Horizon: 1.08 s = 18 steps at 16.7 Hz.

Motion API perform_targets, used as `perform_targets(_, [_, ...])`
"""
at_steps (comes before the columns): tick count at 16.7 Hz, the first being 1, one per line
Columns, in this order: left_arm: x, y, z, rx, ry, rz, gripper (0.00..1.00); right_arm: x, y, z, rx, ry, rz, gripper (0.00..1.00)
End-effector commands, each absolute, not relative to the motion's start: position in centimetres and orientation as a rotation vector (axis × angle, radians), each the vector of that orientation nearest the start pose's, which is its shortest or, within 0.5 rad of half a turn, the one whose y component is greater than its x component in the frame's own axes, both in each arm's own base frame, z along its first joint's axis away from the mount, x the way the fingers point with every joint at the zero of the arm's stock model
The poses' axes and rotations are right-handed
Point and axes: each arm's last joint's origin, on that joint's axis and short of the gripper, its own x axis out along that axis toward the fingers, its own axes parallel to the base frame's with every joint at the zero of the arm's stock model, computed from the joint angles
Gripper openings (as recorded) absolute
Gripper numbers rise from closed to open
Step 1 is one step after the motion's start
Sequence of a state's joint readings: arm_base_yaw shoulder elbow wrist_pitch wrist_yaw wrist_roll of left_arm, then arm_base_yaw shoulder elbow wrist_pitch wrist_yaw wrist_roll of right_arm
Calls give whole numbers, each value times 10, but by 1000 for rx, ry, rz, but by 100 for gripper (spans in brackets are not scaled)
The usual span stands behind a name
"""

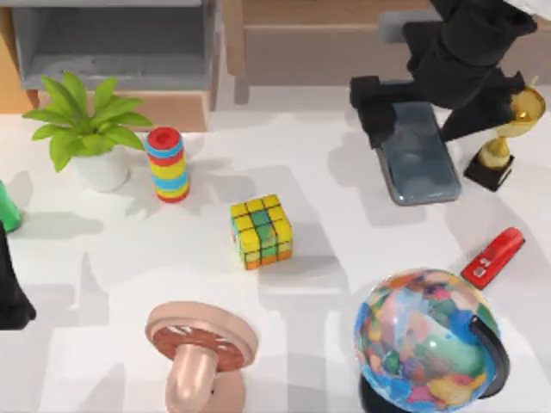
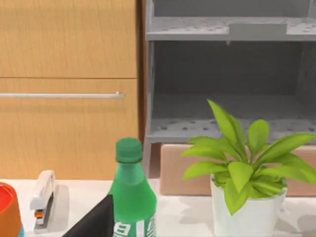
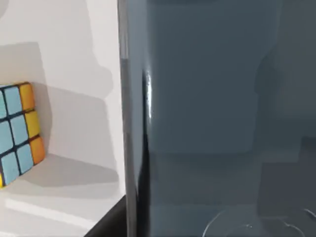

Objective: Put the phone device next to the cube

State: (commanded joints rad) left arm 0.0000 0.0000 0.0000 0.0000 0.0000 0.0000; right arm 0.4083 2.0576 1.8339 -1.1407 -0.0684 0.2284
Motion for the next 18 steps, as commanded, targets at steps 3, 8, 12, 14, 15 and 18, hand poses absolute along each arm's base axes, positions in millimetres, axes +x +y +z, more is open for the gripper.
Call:
perform_targets(3, [106,-1,160,0,0,0,100,377,194,214,-13,1477,151,0])
perform_targets(8, [106,-1,160,0,0,0,100,371,207,182,5,1557,12,0])
perform_targets(12, [106,-1,160,0,0,0,100,371,208,178,6,1565,-6,0])
perform_targets(14, [106,-1,160,0,0,0,100,371,208,178,6,1565,-6,0])
perform_targets(15, [106,-1,160,0,0,0,100,372,206,180,15,1560,-7,0])
perform_targets(18, [106,-1,160,0,0,0,100,372,206,181,17,1559,-6,0])
